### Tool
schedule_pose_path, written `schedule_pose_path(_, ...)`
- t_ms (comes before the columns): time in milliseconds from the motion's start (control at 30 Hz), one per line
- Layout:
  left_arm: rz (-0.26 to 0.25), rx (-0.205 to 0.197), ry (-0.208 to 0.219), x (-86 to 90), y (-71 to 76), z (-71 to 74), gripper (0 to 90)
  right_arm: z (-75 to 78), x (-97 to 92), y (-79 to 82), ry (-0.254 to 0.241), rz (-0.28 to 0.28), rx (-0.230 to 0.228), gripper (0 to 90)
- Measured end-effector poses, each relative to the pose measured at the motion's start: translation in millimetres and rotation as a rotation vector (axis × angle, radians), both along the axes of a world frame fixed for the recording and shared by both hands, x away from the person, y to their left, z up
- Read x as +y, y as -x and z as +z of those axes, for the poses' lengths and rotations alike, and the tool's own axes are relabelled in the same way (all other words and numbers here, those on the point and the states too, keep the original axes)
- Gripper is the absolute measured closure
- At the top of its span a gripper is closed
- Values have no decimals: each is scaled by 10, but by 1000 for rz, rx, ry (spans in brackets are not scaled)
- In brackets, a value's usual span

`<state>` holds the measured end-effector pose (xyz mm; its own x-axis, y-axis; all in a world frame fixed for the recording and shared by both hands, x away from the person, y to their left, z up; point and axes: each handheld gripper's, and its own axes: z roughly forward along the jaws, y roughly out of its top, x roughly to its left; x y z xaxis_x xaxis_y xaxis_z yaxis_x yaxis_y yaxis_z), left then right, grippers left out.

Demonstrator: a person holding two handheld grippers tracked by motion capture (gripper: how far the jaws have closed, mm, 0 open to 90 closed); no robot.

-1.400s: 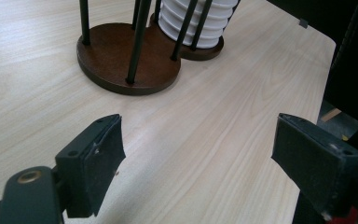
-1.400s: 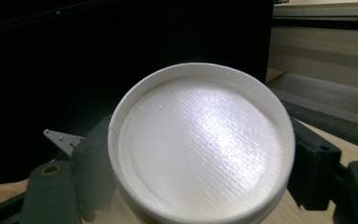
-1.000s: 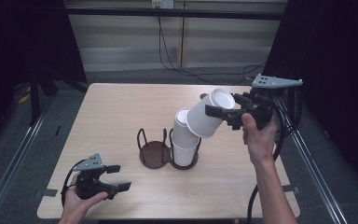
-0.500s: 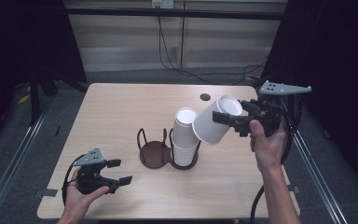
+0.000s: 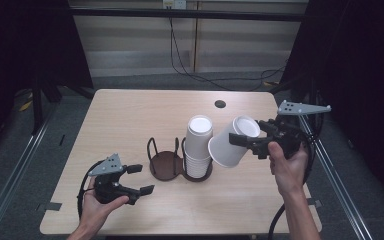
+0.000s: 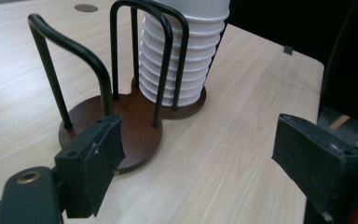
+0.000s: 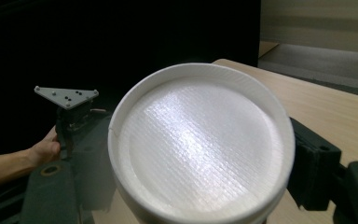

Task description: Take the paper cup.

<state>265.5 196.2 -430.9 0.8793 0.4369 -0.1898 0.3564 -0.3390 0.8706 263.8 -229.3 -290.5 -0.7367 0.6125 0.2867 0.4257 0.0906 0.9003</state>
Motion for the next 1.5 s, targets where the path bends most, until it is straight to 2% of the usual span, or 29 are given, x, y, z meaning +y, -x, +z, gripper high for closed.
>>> schedule_pose_path(167, -35, 0, 6, -118, -36, 61, 161, -142, 63, 29, 9, 9, 9, 244)
schedule_pose_path(267, -56, 1, 26, -184, -53, 101, 162, -264, 105, 28, -2, 26, 35, 245)
schedule_pose_path(333, -64, 0, 35, -204, -60, 117, 161, -293, 115, 28, -3, 33, 37, 246)
schedule_pose_path(400, -76, -7, 31, -265, -78, 156, 161, -346, 139, 37, -15, 44, 42, 246)
schedule_pose_path(567, -111, -12, 57, -394, -86, 226, 160, -451, 219, 56, -32, 70, 52, 246)
schedule_pose_path(600, -124, -14, 75, -417, -70, 239, 160, -483, 252, 68, -28, 79, 57, 246)
schedule_pose_path(733, -143, -18, 72, -434, -35, 240, 160, -557, 315, 87, -10, 92, 56, 246)
schedule_pose_path(833, -160, -10, 85, -436, 1, 230, 160, -588, 336, 88, -16, 101, 61, 247)
schedule_pose_path(933, -189, -18, 95, -436, 39, 235, 161, -651, 432, 98, -2, 124, 74, 247)
schedule_pose_path(1100, -177, -29, 96, -436, 52, 228, 160, -680, 525, 91, 1, 144, 79, 247)
schedule_pose_path(1233, -184, -14, 104, -448, 53, 179, 159, -728, 618, 89, 5, 166, 89, 247)
schedule_pose_path(1267, -197, -10, 93, -469, 66, 154, 160, -749, 669, 88, 16, 176, 93, 247)
schedule_pose_path(1500, -203, -20, 106, -462, 67, 175, 161, -784, 707, 102, -4, 191, 95, 247)
